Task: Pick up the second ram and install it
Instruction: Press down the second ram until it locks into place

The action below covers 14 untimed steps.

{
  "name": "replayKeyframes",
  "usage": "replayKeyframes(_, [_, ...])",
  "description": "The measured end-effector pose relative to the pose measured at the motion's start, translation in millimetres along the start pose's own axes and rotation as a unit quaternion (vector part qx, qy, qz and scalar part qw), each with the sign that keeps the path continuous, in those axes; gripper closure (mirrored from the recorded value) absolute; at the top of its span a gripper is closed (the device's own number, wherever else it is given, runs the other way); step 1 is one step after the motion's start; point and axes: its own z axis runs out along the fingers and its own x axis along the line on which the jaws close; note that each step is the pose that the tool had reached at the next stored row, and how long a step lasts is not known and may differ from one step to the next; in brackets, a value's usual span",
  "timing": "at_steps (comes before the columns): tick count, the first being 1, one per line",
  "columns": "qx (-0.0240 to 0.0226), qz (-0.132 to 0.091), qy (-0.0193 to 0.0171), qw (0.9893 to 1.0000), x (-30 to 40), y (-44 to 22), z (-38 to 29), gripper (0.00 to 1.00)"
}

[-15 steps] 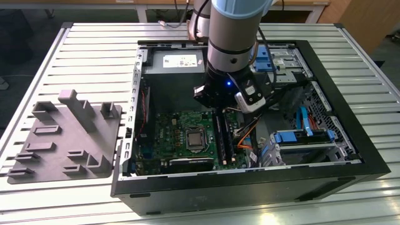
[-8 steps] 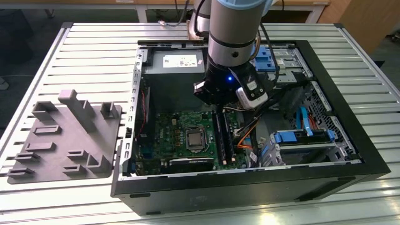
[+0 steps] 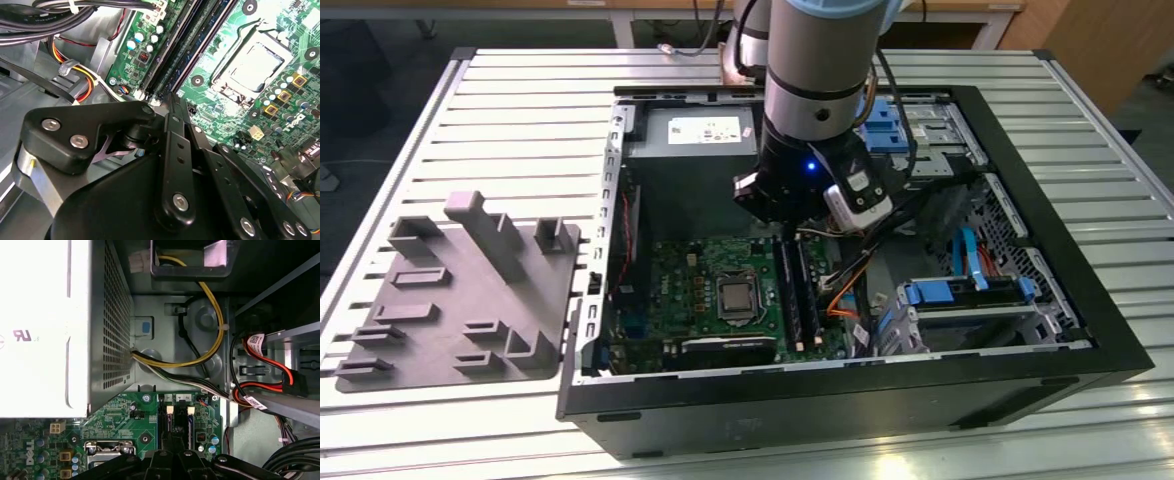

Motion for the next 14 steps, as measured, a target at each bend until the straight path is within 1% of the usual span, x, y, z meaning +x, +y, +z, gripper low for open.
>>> replayKeyframes(14, [-0.0001, 0.000, 0.0000, 1.0000, -0.2, -6.8, -0.2, 0.89])
